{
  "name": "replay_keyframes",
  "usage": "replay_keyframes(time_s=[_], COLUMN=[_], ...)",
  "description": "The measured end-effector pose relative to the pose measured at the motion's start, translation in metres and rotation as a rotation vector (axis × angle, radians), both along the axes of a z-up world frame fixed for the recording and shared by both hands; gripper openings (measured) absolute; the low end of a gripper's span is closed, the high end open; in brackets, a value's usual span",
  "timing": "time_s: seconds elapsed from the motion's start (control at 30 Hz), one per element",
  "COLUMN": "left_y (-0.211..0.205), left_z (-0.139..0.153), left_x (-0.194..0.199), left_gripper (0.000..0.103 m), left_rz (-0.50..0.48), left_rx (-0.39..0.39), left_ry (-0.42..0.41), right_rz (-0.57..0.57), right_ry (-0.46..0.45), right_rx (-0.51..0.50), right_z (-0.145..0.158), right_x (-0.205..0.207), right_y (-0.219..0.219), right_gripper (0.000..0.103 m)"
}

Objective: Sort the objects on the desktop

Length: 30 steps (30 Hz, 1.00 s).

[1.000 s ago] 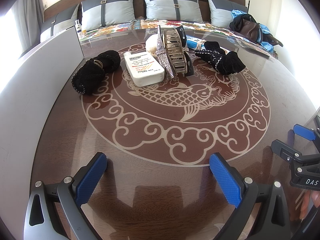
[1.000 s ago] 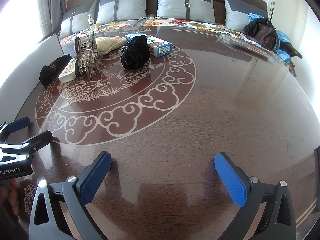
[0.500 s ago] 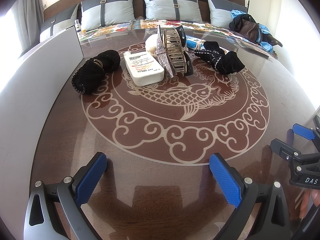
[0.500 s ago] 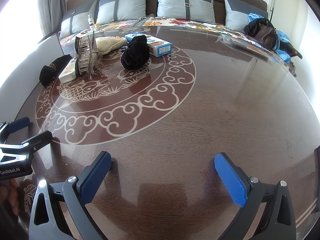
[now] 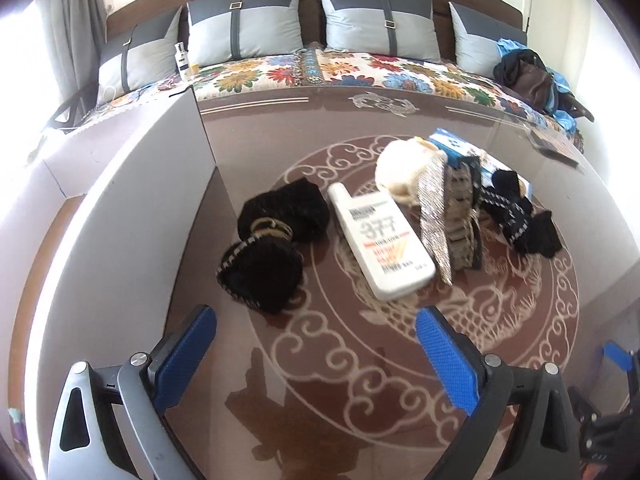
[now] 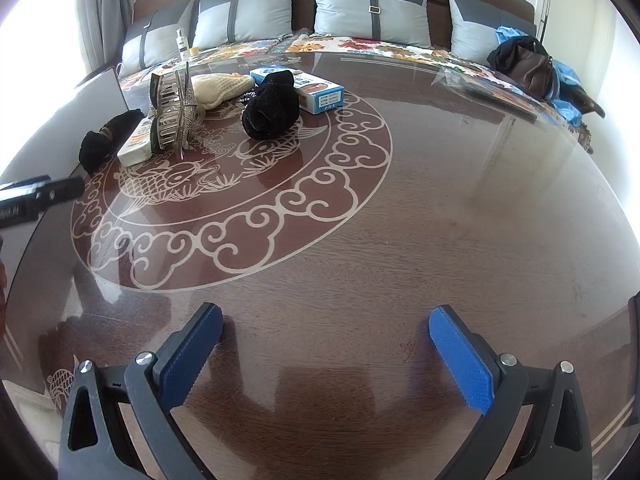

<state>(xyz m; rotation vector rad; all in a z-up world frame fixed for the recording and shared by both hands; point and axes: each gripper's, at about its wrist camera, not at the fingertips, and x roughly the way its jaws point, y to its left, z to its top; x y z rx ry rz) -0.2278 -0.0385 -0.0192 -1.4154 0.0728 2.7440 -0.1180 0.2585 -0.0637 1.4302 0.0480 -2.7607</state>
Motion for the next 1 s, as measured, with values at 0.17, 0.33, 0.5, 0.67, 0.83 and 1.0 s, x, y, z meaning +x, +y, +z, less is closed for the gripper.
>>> replay_keyframes(time_s=[0.17,0.33,0.5,0.67,0.83,1.0], left_y=[-0.02,-0.019,-0.014,-0.01,0.004,0.023], left_z=[-0.013,-0.033,-0.032,-0.034,-0.036,-0.043], left_x=[-0.052,-0.066,-0.044,0.028,0.101,0.114], left_gripper=[0.089,0.046,0.034,0.034,0.048,0.09], left_rz=[0.062,0.062,0.041,0.034,-0.003,-0.119], left_rx=[0.042,0.072,0.07,0.075,0.032,-0.003], left_ry=[-0.081,-0.101,-0.079,-0.067,-0.068,-0.057], right_rz=[0.0,0.0,0.0,0.0,0.0,0.002], right_ry=[0.0,0.0,0.0,0.001,0.0,0.001], right_rx=[0.0,0.0,-0.001,0.0,0.0,0.001], right_z=[0.0,0.0,0.0,0.0,0.0,0.0], right_x=[0.0,0.0,0.0,0.0,0.0,0.0], right_y=[0.0,0.0,0.0,0.0,0.0,-0.001], right_gripper=[0.103,0.103,0.103,0.103,0.103,0.103])
